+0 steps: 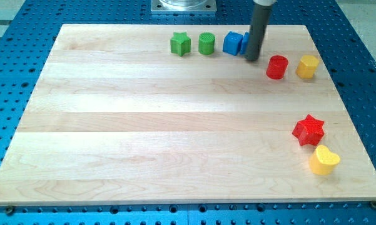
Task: Move the red circle into the red star
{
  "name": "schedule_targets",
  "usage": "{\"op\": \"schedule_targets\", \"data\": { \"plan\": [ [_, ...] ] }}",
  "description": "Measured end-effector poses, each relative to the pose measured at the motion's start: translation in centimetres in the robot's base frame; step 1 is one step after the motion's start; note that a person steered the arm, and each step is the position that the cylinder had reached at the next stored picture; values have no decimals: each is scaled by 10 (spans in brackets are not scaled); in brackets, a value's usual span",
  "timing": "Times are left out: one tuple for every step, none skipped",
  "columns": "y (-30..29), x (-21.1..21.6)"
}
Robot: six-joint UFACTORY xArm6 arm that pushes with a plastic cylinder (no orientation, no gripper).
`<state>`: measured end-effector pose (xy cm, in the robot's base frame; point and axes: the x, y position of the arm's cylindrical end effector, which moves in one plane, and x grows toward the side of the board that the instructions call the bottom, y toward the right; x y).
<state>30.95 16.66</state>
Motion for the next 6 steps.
{"op": "schedule_targets", "data": {
  "plan": [
    [30,49],
    [23,121],
    [15,89],
    [47,82],
    [56,125],
    [46,156]
  ]
}}
